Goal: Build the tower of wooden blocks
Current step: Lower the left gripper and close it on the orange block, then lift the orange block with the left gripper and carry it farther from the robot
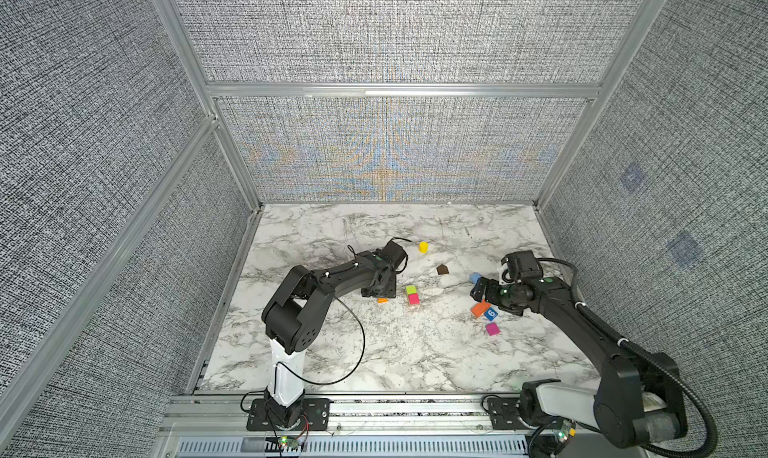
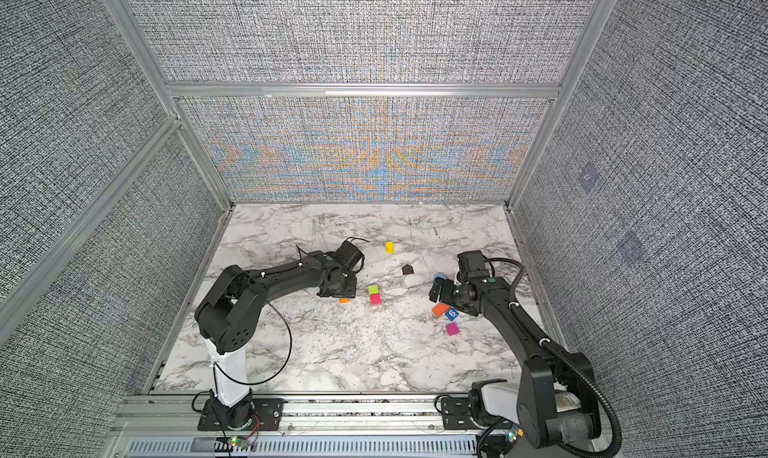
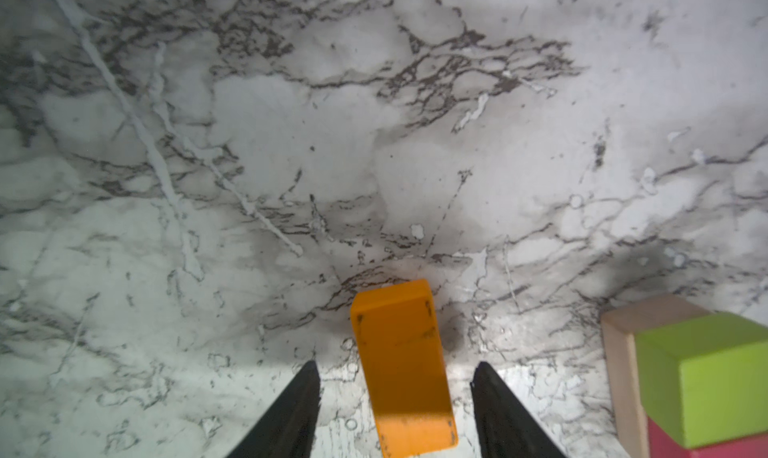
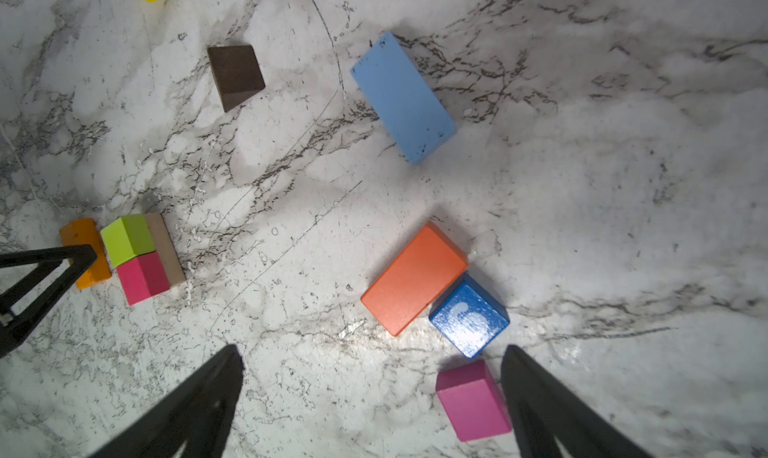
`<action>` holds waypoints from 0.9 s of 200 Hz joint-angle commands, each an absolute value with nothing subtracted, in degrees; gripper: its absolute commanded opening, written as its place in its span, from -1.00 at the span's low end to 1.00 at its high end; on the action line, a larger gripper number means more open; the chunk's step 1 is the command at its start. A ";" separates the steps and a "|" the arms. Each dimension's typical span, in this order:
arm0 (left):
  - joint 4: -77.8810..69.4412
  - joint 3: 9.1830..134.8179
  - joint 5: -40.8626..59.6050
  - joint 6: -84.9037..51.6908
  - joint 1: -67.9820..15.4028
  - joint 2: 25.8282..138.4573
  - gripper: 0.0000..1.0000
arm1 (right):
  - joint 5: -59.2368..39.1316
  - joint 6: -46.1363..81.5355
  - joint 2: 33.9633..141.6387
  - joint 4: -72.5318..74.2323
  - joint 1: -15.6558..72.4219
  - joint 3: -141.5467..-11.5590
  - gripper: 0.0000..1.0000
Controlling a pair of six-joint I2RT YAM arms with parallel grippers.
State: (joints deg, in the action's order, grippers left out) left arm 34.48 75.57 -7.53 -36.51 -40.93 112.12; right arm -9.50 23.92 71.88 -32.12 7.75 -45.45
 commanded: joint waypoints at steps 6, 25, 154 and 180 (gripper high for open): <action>34.90 76.29 -8.09 -37.44 -40.80 112.94 0.10 | -10.79 23.38 71.78 -30.92 7.81 -45.59 0.98; 35.01 76.79 -8.09 -37.53 -40.80 113.49 0.01 | -10.90 23.38 71.56 -30.65 7.76 -45.38 0.98; 36.49 77.47 -6.21 -36.31 -40.79 111.25 -0.39 | -11.25 23.07 70.86 -30.49 7.84 -45.28 0.98; 38.23 78.69 -5.45 -33.87 -41.04 110.24 -0.43 | -11.59 22.99 70.60 -30.58 7.83 -45.29 0.98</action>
State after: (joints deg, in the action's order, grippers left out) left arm 36.01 77.69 -6.50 -36.14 -40.80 111.18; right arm -10.96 23.42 70.91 -31.03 7.79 -45.34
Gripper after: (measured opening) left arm 0.326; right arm 0.991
